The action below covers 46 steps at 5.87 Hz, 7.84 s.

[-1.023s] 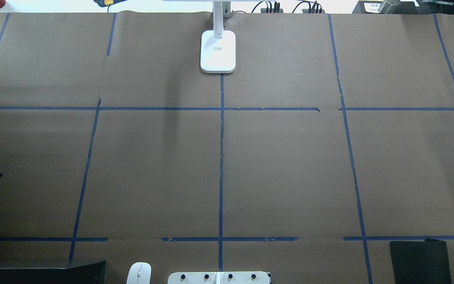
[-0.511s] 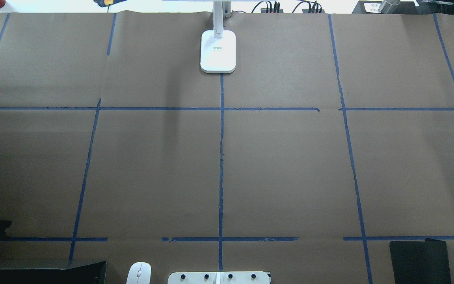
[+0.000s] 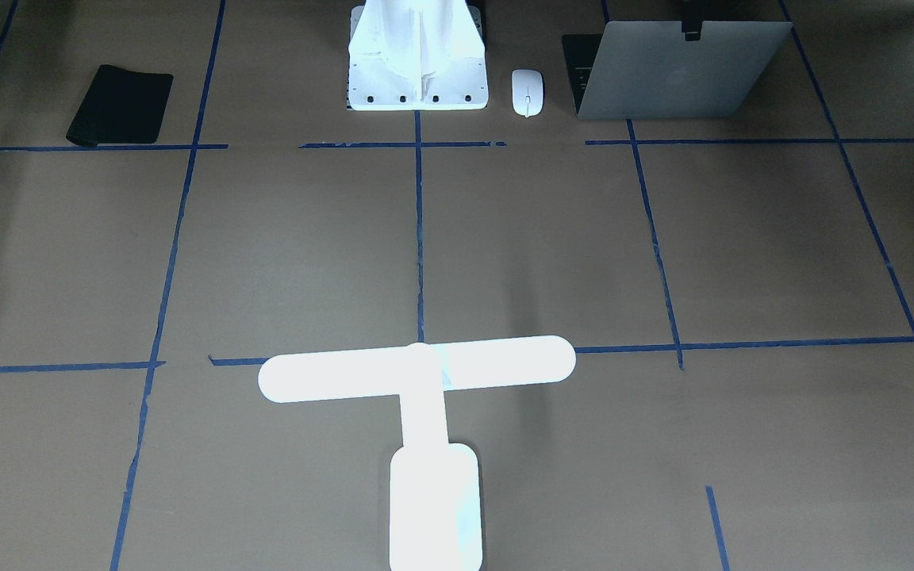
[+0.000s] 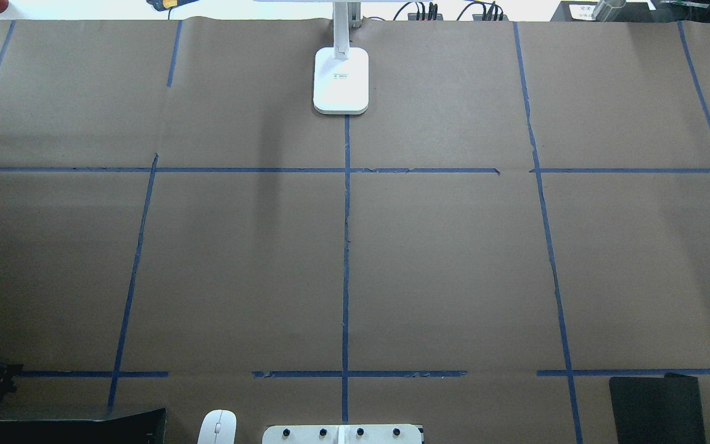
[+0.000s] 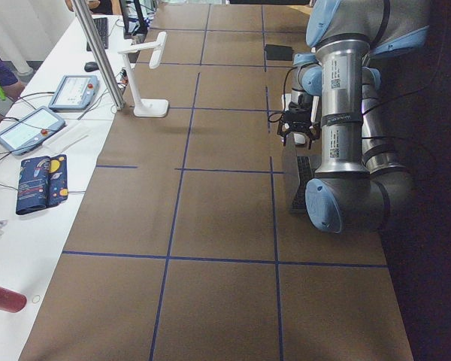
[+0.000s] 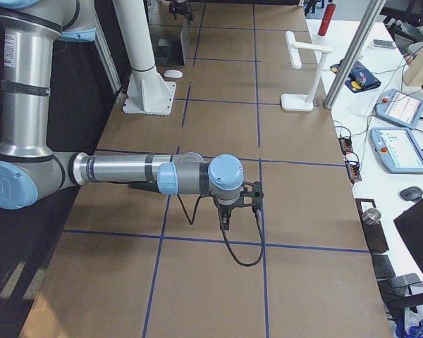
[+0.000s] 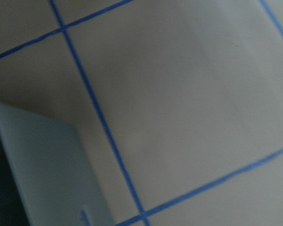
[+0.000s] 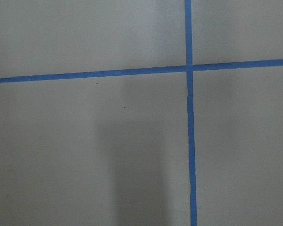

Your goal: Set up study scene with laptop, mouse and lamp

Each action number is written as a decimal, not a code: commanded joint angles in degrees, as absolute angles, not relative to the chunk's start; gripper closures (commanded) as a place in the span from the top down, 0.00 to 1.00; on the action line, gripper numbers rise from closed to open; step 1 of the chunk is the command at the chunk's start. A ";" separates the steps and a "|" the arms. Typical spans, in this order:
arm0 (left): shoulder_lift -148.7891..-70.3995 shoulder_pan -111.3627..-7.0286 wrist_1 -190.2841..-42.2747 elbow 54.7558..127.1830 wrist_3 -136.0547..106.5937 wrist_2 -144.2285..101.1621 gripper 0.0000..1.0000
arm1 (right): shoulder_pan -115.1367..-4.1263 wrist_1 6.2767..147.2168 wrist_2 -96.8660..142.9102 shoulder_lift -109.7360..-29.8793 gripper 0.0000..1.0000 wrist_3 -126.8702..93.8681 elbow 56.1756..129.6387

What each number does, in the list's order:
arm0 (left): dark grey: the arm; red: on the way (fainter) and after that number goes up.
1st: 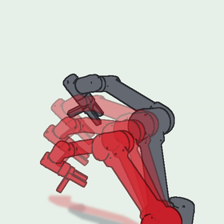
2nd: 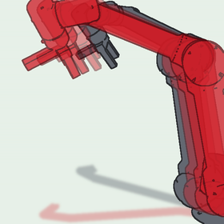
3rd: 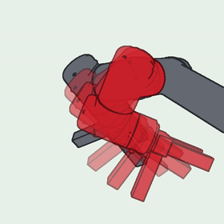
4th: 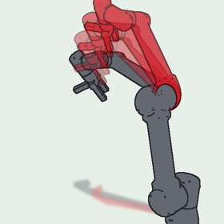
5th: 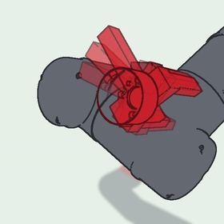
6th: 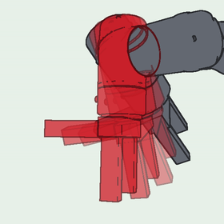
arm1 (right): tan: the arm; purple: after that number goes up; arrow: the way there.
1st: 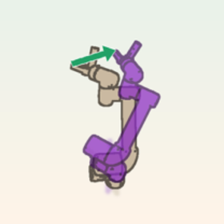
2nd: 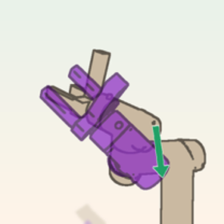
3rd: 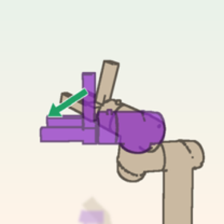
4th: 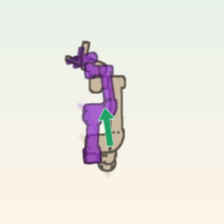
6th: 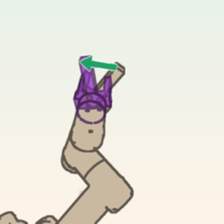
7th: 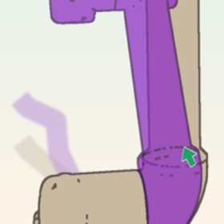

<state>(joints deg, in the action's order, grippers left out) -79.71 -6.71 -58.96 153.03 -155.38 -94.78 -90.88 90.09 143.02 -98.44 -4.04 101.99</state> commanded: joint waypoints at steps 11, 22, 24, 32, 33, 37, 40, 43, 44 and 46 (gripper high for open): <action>-93.62 -37.46 -55.65 144.89 -136.65 -94.66 0.00 | -90.97 90.09 143.35 -98.70 1.00 -7.21 104.24; -156.61 -38.67 -70.21 75.00 -154.15 -98.61 0.00 | -90.97 90.09 142.73 -98.79 1.00 -7.21 104.33; -157.24 -38.67 -71.98 73.83 -154.87 -98.61 0.03 | -90.97 90.09 142.73 -98.79 1.00 -7.21 104.24; -122.42 -30.38 -61.96 130.88 -119.18 -103.63 1.00 | -82.75 88.78 141.77 -106.94 1.00 -26.20 117.83; -118.25 -28.93 -61.96 134.70 -113.00 -102.23 1.00 | -76.44 75.98 138.55 -113.66 1.00 -35.76 119.08; -114.61 -18.64 -62.40 137.62 -104.42 -96.86 1.00 | -46.33 44.63 123.01 -123.30 1.00 -68.02 118.92; -114.61 -16.79 -62.40 137.72 -102.05 -95.27 1.00 | -11.79 36.75 97.98 -127.51 1.00 -94.33 118.74; -113.91 -16.70 -62.31 138.60 -102.13 -95.27 1.00 | -6.51 31.64 97.38 -131.40 1.00 -95.62 116.72; -113.91 -16.70 -62.40 138.60 -102.13 -95.36 1.00 | -6.24 31.55 97.38 -130.70 1.00 -95.97 115.41; -113.91 -16.70 -62.31 138.60 -102.22 -95.27 1.00 | -5.10 31.55 97.47 -129.82 1.00 -97.12 114.00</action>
